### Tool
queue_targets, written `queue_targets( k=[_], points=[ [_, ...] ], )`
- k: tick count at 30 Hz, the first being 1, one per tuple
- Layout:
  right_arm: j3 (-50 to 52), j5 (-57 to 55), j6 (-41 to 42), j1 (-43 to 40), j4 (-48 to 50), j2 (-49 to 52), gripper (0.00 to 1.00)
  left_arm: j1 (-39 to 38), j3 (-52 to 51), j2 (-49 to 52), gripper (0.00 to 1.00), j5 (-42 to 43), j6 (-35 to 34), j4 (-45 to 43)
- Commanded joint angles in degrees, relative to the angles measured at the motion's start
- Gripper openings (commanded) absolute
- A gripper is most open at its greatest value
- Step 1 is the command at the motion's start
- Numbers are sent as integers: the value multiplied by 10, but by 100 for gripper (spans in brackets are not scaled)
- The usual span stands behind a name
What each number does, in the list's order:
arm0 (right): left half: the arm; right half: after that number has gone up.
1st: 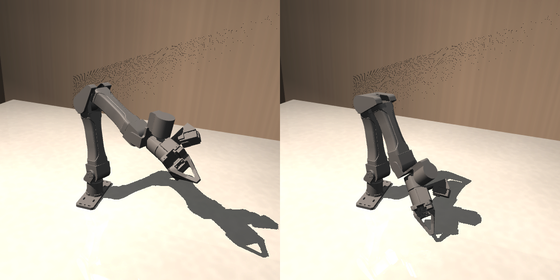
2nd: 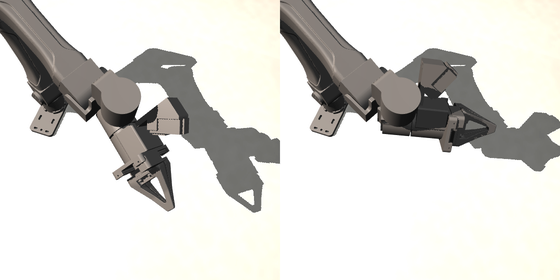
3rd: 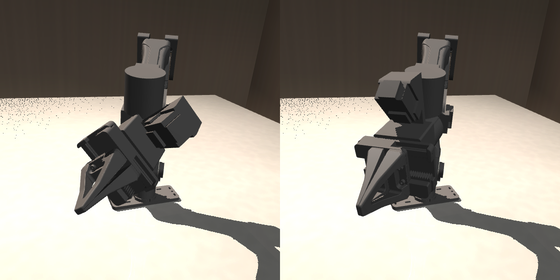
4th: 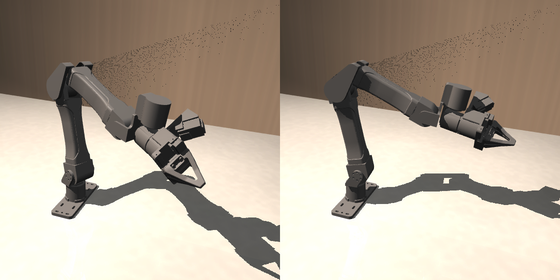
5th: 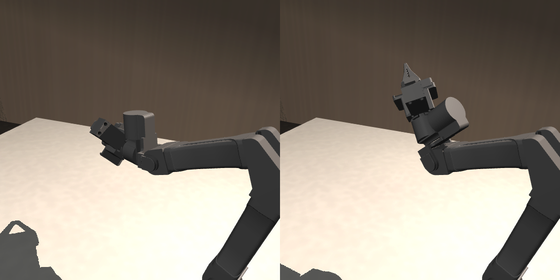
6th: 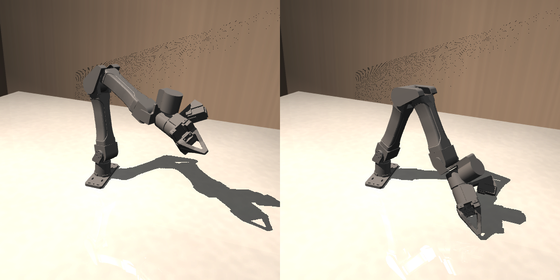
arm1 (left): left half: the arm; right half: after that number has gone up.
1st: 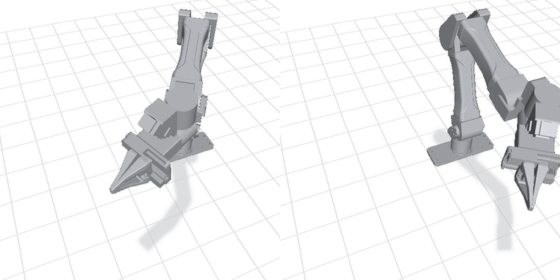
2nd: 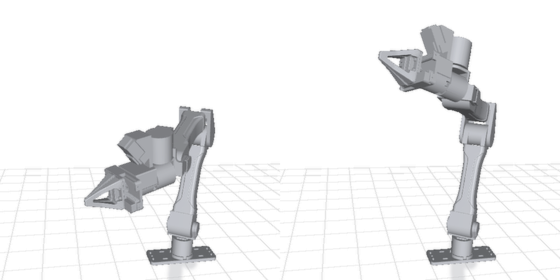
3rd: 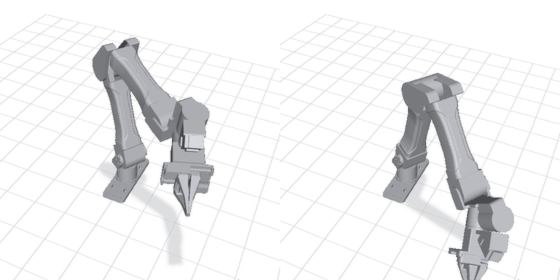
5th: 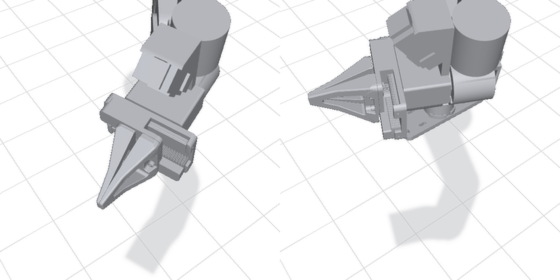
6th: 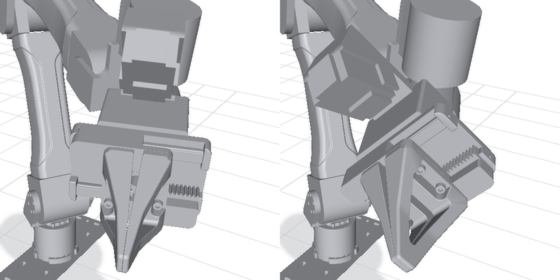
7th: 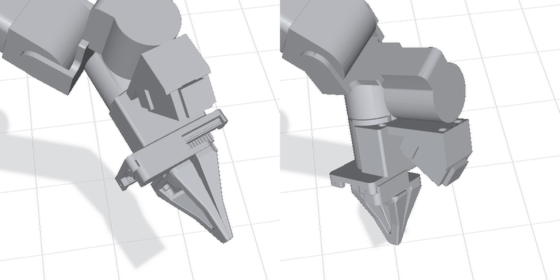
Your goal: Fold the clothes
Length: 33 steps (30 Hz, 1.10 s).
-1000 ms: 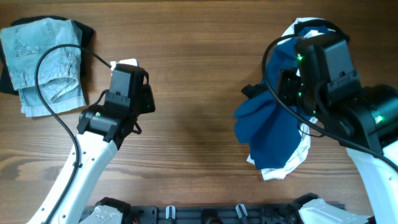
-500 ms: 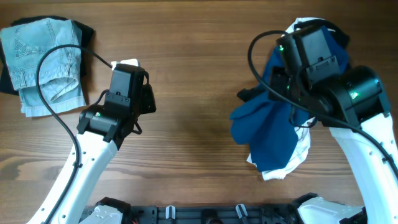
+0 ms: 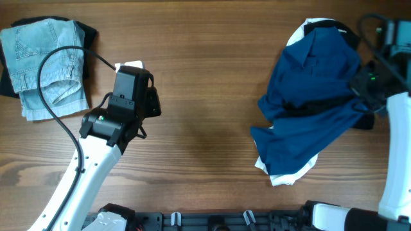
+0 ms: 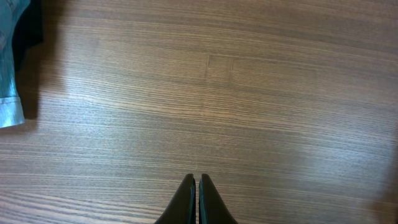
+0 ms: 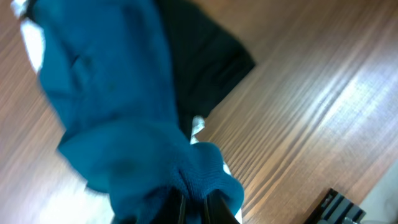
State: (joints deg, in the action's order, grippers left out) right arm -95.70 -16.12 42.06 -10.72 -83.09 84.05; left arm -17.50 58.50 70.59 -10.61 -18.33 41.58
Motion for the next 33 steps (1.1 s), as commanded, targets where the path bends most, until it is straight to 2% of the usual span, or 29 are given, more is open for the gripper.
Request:
queue_targets(
  k=[1,8,13,17,24,25,26,27,28,29,33],
  points=[
    [-2,-4,13,-84,23,-3,5,5,6,-7,4,5,-5,-2],
    [-2,-5,15,-295,68,-1,4,5,6,-7,4,7,-5,-2],
    [-2,5,32,-389,107,0,4,5,6,-7,4,10,-5,-3],
    [-2,8,29,-423,139,0,4,5,6,-4,4,13,-5,-11],
    [-2,98,-22,-407,160,2,4,5,6,1,5,36,-6,-26],
    [-2,113,-33,-405,161,3,23,5,6,1,6,36,-6,-25],
    [-2,131,-49,-405,162,6,49,5,6,2,7,36,-6,-25],
    [-2,147,-63,-405,163,8,60,5,6,2,9,36,-6,-26],
    [-2,156,-67,-405,163,10,76,5,6,3,11,36,-6,-26],
    [-2,172,-76,-405,164,13,98,5,6,4,11,36,-6,-26],
    [-2,238,-103,-381,166,19,96,5,6,8,12,48,-6,-26]
  ],
)
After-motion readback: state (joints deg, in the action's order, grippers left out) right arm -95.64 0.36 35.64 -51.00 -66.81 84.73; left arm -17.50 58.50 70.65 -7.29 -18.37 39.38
